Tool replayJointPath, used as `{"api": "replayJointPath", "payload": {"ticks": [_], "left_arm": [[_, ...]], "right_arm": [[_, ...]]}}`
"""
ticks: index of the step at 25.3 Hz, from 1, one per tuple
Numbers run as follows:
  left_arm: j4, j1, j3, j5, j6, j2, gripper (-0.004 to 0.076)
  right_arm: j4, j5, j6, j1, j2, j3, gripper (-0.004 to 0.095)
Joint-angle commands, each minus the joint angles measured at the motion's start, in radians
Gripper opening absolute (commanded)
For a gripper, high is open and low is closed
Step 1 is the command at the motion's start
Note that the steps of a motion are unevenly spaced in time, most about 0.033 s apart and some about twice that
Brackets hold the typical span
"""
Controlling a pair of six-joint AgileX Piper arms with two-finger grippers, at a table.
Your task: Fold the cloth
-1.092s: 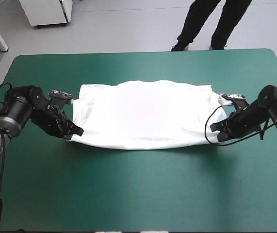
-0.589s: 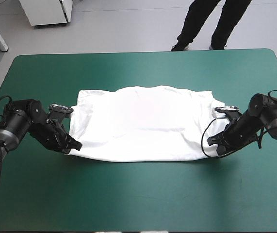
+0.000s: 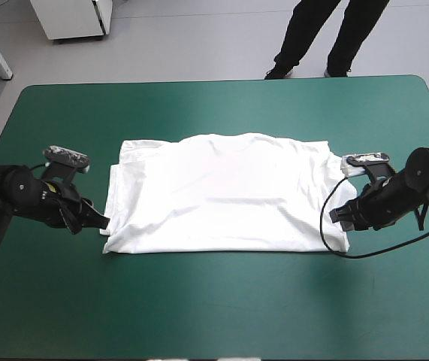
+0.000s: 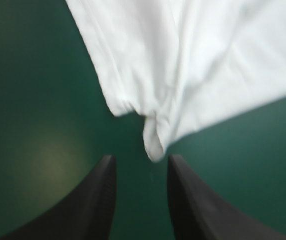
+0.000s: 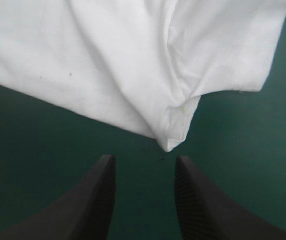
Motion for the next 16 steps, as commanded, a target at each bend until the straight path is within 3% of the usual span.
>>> {"api": "replayJointPath", "payload": {"ticks": [1, 5, 9, 12, 16], "left_arm": [[0.016, -0.001, -0.116, -0.133, -0.021, -0.055, 0.0271], [0.03, -0.001, -0.19, -0.252, -0.077, 0.001, 0.0271], [0.037, -0.001, -0.192, -0.248, -0.083, 0.172, 0.0325], [0.037, -0.001, -0.192, -0.306, -0.103, 0.285, 0.0378], [0.031, 0.001, -0.192, -0.323, -0.104, 0.385, 0.0393]], "right_arm": [[-0.035, -0.043, 0.033, 0.002, -0.038, -0.076, 0.038], [-0.061, -0.072, 0.07, 0.002, -0.038, -0.163, 0.038], [-0.083, -0.069, 0.082, 0.002, -0.038, -0.244, 0.038], [-0.083, -0.074, 0.082, 0.002, -0.038, -0.251, 0.038], [-0.083, -0.075, 0.082, 0.002, -0.038, -0.251, 0.038]]}}
